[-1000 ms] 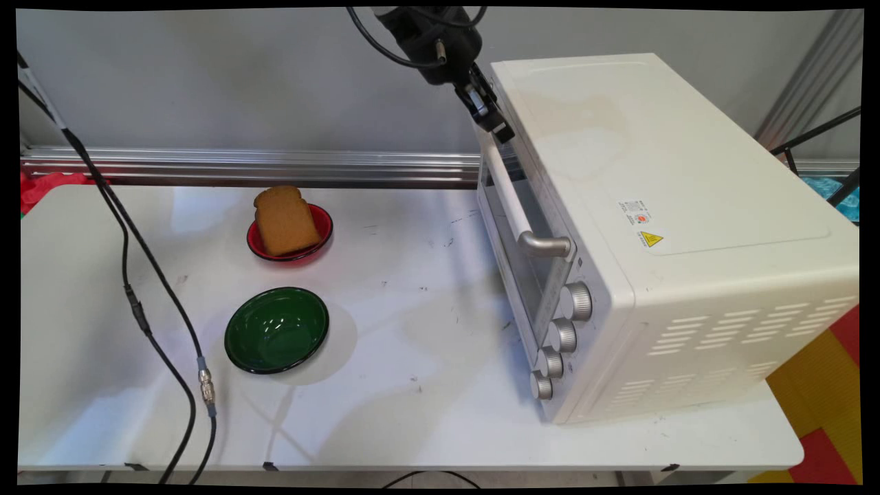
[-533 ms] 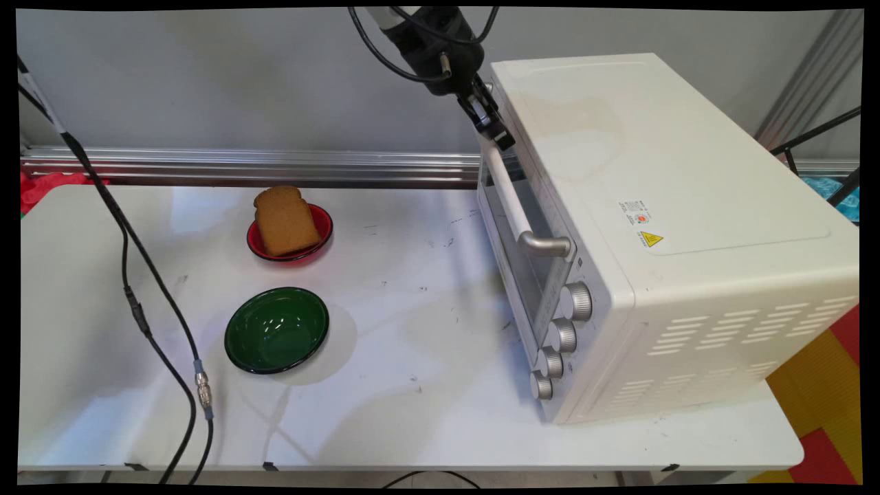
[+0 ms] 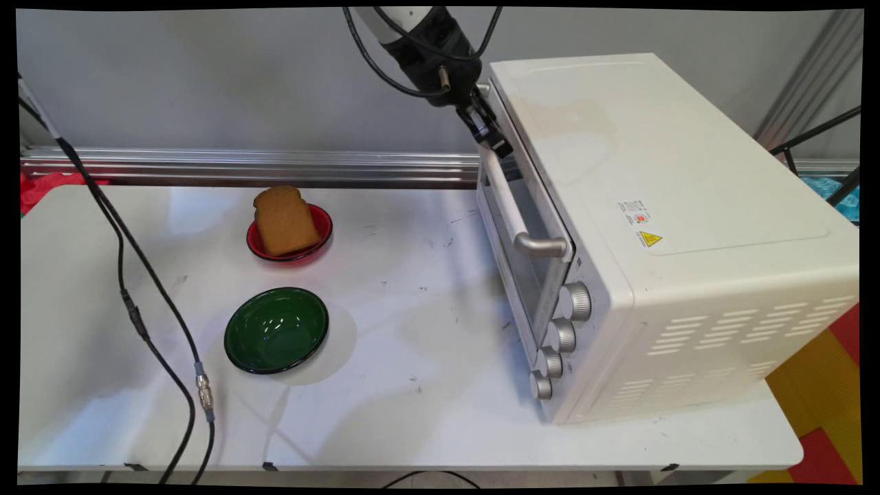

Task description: Open the oven

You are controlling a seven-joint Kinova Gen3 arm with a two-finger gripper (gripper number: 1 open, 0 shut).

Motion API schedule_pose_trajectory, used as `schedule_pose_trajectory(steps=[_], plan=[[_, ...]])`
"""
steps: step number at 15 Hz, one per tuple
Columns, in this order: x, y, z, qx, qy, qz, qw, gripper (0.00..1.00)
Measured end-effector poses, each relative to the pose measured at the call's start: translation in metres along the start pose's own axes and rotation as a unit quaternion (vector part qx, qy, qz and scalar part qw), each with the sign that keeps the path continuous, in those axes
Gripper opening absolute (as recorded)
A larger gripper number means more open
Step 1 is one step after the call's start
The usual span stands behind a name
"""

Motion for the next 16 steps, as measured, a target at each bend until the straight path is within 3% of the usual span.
schedule_pose_trajectory(steps=[16], plan=[[-0.051, 0.003, -0.01, -0.012, -0.033, 0.024, 0.9991, 0.0]])
